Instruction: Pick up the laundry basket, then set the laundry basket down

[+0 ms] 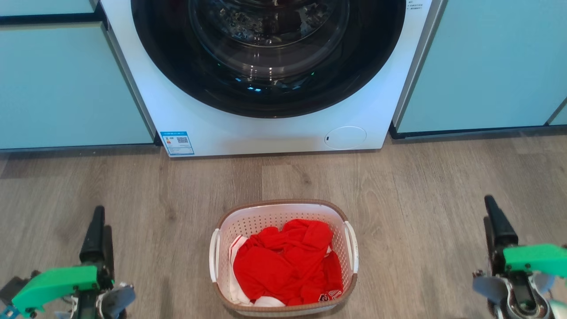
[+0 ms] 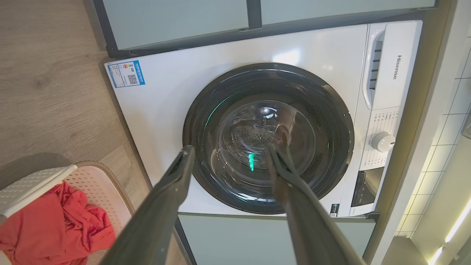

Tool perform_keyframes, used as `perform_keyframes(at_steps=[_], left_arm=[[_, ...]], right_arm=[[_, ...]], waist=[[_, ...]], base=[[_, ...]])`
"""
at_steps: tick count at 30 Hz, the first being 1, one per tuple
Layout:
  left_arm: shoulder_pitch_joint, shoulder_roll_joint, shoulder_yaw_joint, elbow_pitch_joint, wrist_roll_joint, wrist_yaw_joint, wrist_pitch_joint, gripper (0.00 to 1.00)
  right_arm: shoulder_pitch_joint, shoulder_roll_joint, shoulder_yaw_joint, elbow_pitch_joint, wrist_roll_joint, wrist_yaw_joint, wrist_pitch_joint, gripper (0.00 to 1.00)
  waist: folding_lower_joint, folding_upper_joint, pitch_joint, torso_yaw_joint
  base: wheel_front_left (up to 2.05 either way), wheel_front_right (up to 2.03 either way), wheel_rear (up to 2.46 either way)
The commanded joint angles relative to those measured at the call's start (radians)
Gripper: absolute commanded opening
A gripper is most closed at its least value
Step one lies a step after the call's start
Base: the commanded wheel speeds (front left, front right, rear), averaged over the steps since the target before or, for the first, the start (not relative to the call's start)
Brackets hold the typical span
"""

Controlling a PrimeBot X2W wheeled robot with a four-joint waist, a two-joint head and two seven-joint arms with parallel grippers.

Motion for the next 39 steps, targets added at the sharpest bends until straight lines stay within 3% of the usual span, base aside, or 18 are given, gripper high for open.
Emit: perform_keyframes(at_steps=[1, 22, 35, 39], left_arm=[[-0.060, 0.011, 0.024, -0.045, 0.020, -0.002, -0.008, 1.00], [-0.092, 0.012, 0.062, -0.188, 0.365, 0.004, -0.072, 1.00], [-0.078, 0.013, -0.070, -0.302, 0.706, 0.152, -0.111, 1.00], [-0.076, 0.013, -0.127, -0.304, 0.824, 0.177, -0.122, 1.00]], right_arm=[[-0.066, -0.007, -0.002, -0.054, -0.034, 0.002, -0.012, 1.00], [-0.104, -0.021, 0.131, -0.210, -0.561, 0.003, -0.076, 1.00], [-0.120, -0.039, 0.200, -0.267, -0.815, 0.004, -0.114, 1.00], [-0.119, -0.048, 0.222, -0.265, -0.895, 0.004, -0.126, 1.00]], waist=[[0.0000, 0.0000, 0.001, 0.001], [0.0000, 0.0000, -0.001, 0.019], [0.0000, 0.0000, -0.001, 0.024], [0.0000, 0.0000, -0.003, 0.025]], base=[[0.00, 0.00, 0.00], [0.00, 0.00, 0.00], [0.00, 0.00, 0.00], [0.00, 0.00, 0.00]])
